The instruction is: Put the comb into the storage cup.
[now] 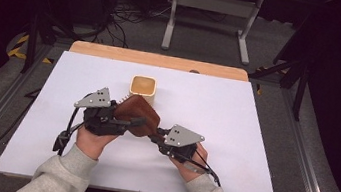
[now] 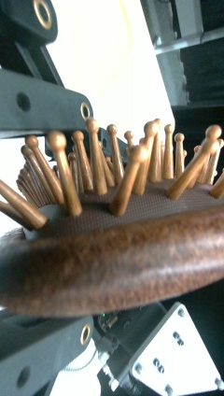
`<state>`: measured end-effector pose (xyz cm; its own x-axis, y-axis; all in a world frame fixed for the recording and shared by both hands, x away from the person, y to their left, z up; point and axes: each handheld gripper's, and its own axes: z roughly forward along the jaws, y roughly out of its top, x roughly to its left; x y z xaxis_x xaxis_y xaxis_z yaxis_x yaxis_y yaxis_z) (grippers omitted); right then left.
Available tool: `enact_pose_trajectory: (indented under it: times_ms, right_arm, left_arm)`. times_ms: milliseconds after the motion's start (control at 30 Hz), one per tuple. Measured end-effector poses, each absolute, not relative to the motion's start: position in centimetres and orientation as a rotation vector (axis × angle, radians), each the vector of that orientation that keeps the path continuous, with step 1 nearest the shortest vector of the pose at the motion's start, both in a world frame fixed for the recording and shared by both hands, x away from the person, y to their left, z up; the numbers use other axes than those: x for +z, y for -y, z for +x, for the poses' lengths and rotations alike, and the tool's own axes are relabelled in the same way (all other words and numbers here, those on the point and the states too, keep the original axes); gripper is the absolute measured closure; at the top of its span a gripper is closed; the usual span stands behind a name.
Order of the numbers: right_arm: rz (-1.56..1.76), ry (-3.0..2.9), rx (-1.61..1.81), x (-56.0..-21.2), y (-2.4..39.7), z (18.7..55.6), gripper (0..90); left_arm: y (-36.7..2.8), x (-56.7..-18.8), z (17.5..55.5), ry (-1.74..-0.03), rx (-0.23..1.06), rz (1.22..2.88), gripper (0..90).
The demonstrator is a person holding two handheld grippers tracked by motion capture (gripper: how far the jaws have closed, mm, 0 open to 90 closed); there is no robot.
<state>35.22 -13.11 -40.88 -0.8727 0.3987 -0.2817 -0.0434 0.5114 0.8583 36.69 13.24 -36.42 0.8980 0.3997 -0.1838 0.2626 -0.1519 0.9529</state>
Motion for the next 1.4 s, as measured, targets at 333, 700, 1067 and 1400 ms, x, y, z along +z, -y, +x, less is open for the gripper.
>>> enact_pose_trajectory:
  times_ms: [333,700,1067,1400]
  right_arm:
    - [0.28,-2.289,1.329,-40.6,13.2,35.1,72.5]
    - [0.302,-2.246,1.452,-38.9,14.5,35.2,41.1]
    - [0.432,-2.235,1.567,-38.0,16.9,36.5,14.0]
    - [0.498,-2.228,1.611,-37.7,18.3,37.0,2.1]
  left_arm:
    - [-13.3,-36.2,37.0,-0.489,0.059,1.721,56.6]
    - [-13.3,-33.7,36.8,-0.461,0.208,1.791,57.5]
    - [-14.3,-31.1,37.7,-0.472,0.277,1.813,57.0]
    - [-15.1,-28.5,38.7,-0.482,0.324,1.818,56.9]
